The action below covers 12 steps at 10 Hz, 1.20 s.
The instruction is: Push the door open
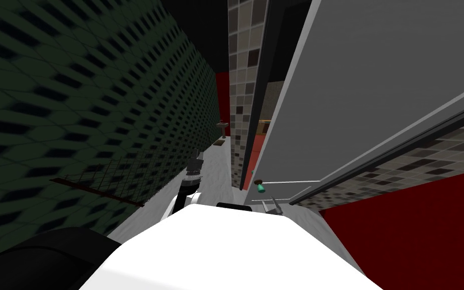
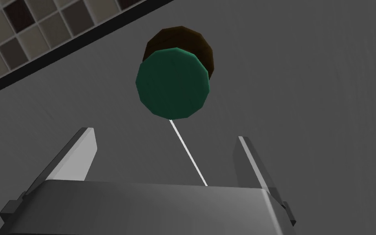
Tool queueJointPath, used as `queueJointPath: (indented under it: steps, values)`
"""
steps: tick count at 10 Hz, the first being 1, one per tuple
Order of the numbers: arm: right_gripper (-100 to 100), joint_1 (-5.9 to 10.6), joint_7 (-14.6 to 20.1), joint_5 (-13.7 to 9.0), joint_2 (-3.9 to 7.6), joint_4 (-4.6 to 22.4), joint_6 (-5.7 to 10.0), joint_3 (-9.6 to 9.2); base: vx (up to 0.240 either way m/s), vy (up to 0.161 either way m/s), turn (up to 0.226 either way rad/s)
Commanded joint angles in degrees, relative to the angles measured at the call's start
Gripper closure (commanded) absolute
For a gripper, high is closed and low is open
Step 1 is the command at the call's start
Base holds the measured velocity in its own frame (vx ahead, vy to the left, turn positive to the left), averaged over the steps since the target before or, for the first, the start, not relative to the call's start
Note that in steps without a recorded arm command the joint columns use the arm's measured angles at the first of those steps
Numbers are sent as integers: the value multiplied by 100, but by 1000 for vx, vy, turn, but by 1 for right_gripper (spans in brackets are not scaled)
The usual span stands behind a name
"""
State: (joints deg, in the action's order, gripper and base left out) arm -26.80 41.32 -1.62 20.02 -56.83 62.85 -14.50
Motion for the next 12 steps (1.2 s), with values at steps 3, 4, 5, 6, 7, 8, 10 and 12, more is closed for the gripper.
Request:
queueJointPath:
  steps: [3,4,5,6,7,8,10,12]
  values:
    - [-100,-70,583,-228,35,-104,-16,-91,-32,3,25]
    - [-100,-70,609,-228,35,-104,-16,-91,-19,2,14]
    - [-100,-99,844,-325,50,-148,-24,-130,-22,0,32]
    - [-100,-128,990,-424,64,-191,-31,-169,-38,7,40]
    - [-100,-128,1079,-424,64,-191,-31,-169,-31,6,10]
    - [-100,-157,1286,-524,79,-235,-38,-210,-29,3,28]
    - [-100,-187,1549,-625,94,-280,-46,-250,-28,6,21]
    - [-100,-216,1787,-726,109,-325,-53,-291,-37,7,28]
